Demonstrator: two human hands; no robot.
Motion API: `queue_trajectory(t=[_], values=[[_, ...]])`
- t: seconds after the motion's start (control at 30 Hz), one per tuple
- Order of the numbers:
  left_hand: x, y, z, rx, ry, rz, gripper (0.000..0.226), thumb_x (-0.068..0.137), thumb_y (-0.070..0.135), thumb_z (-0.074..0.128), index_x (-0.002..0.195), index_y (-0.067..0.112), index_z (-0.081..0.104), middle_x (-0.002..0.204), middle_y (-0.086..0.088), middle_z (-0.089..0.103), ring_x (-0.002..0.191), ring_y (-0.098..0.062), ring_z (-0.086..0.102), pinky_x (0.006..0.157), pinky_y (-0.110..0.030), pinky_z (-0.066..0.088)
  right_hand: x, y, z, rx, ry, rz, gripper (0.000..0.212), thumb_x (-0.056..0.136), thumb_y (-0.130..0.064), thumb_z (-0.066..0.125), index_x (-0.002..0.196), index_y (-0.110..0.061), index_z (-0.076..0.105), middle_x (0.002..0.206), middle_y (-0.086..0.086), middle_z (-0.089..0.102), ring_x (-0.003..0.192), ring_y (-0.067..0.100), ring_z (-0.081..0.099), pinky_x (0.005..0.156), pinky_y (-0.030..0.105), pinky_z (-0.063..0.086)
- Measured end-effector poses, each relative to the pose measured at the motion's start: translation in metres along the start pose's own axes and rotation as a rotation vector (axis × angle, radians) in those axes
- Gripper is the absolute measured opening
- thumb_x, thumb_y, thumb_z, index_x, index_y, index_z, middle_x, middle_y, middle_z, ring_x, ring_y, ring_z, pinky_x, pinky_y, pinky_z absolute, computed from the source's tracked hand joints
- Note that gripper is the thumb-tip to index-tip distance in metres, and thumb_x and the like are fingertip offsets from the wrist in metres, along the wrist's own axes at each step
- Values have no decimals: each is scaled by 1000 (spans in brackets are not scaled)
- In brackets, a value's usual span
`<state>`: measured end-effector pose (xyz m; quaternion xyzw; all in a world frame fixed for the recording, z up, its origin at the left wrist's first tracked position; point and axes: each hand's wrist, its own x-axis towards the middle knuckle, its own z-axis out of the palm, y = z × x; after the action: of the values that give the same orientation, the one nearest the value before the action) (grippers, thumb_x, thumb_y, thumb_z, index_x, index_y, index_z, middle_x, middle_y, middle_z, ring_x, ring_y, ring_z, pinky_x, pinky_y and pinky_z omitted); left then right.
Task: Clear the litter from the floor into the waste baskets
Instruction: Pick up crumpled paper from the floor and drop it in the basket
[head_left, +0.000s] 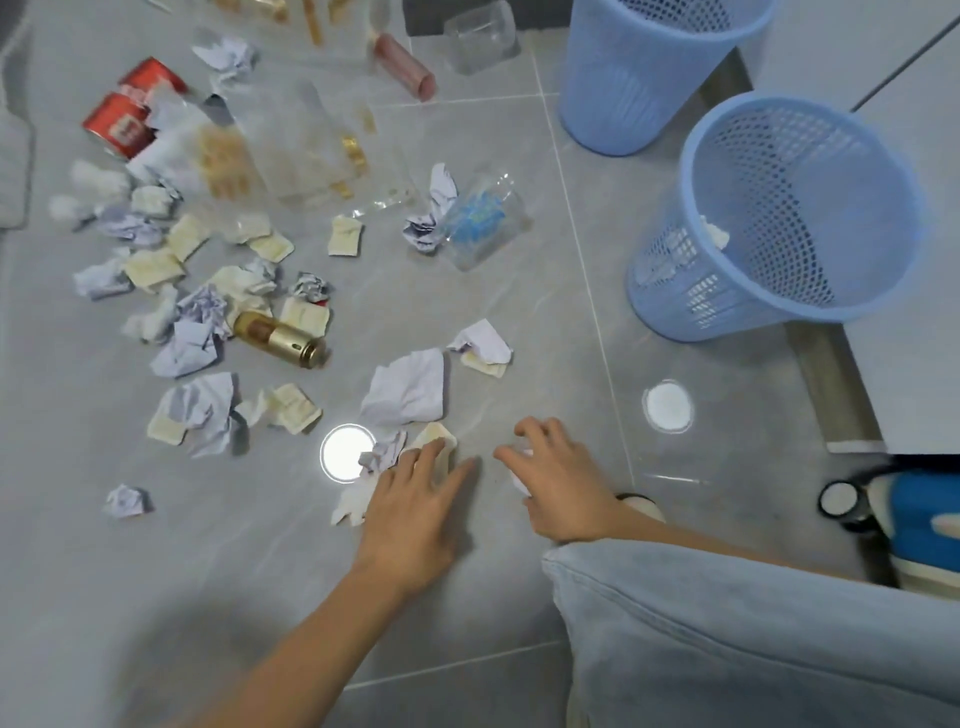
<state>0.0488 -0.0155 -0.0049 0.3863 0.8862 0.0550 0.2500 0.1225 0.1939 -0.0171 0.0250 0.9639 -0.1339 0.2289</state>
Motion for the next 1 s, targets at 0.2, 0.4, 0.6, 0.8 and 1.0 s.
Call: queue_trajectory(t=[0.2,0.4,0.6,0.8,1.0], values=[[-5,-1,12,-9,56,-24,89,45,9,83,126,25,51,112,-10,44,93,-32,51,63,-40,49,2,5,15,75,48,-35,47,73,1,67,109,-22,50,120,4,41,107,30,44,63,40,48],[-1,-14,27,61,21,21,64,42,2,92,97,14,62,91,-7,54,71,-29,55,42,-35,40,9,6,20,146,44,-51,34,79,0,57,108,-17,53,113,6,43,102,28,41,70,41,45],[19,1,-5,-83,177,92,29,68,3,77,88,14,58,90,-3,49,73,-26,49,48,-37,40,8,15,-10,356,190,12,29,76,-3,63,102,-15,61,93,0,48,84,24,49,70,40,45],[79,35,-80,-180,349,231,25,73,-5,70,91,12,67,96,-2,54,81,-25,53,48,-40,48,3,40,-103,415,496,99,30,81,-12,72,105,-24,59,96,-8,50,82,15,53,70,30,42],[144,92,-180,-187,532,388,24,80,0,67,99,14,70,100,0,54,90,-24,56,54,-41,50,-20,76,-209,436,874,194,27,81,-11,79,101,-21,64,96,-4,62,87,14,59,77,25,46]])
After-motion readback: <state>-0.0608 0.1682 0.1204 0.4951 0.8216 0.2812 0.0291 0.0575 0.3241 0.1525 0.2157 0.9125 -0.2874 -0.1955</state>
